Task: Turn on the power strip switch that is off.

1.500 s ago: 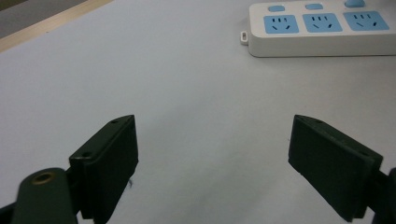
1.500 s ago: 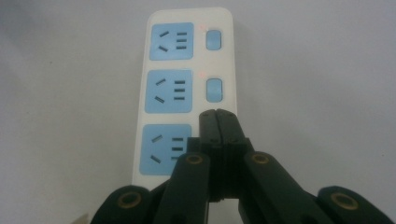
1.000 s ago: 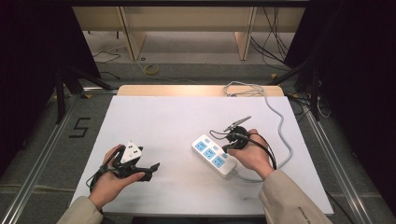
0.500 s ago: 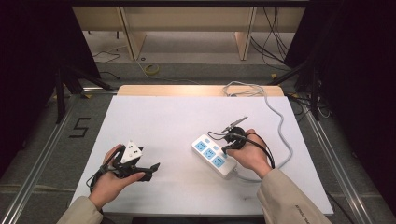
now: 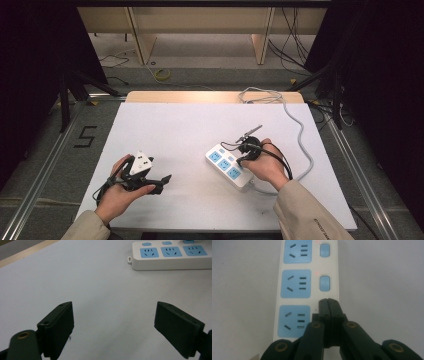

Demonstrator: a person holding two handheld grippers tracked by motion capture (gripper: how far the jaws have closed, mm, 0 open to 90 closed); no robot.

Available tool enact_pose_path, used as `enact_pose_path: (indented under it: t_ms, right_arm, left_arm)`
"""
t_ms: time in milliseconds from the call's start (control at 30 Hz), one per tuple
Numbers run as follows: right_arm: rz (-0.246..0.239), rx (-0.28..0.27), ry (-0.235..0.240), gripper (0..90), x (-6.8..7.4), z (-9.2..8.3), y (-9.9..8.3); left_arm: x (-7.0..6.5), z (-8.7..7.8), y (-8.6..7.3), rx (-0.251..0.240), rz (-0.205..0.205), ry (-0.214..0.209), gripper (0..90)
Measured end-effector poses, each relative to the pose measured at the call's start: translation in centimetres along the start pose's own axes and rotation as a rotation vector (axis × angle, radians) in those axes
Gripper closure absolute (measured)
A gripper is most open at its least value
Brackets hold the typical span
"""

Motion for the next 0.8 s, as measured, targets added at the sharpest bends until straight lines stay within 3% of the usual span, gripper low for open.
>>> enact_pose_path:
  t_ms: [800]
  right_arm:
    - [0.001,0.013,0.000,90.0,0.20,0.01,-0.13]
  left_arm:
    - [-0.01,0.00,0.00,0.001,-0.001,-0.002,15.7]
Point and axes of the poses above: each handheld gripper's, and its own axes: z roughly forward along the jaws, y roughly out of its top, x roughly to its left, the point moved 3 cm from there along z, roughly forward along the jaws, and after that the axes turned 10 degrees about -y, right-handed, at the moved point
